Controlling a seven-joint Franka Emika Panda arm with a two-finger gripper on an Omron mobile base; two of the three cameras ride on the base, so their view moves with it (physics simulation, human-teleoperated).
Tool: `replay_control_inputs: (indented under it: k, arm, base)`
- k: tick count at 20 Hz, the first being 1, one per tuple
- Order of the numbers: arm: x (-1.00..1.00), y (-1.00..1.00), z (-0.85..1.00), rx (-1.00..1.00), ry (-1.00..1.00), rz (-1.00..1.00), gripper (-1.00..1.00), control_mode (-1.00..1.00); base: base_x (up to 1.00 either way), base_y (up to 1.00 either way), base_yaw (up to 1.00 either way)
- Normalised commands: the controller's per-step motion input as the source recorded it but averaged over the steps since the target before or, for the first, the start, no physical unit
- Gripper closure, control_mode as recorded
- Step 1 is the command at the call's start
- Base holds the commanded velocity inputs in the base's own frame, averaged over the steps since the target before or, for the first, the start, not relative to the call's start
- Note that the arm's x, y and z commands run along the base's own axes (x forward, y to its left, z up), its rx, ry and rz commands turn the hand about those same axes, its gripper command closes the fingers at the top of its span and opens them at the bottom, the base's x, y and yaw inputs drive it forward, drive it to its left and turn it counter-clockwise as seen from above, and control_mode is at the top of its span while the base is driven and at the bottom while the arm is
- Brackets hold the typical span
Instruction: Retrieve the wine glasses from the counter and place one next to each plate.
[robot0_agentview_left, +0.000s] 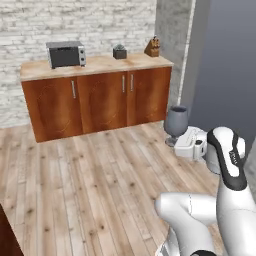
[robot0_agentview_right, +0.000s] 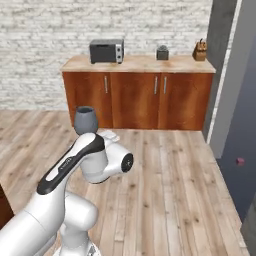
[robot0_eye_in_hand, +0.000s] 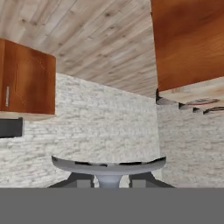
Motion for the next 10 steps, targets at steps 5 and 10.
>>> replay_control_inputs:
  k: [5,10]
  arm:
    - [0.00,0.00,0.00,0.00,0.00,0.00,1.00,1.00]
    - [0.00,0.00,0.00,0.00,0.00,0.00,1.00,1.00]
  base:
    - [0.92,0.10,0.57]
    - [0.67,0.00,0.69]
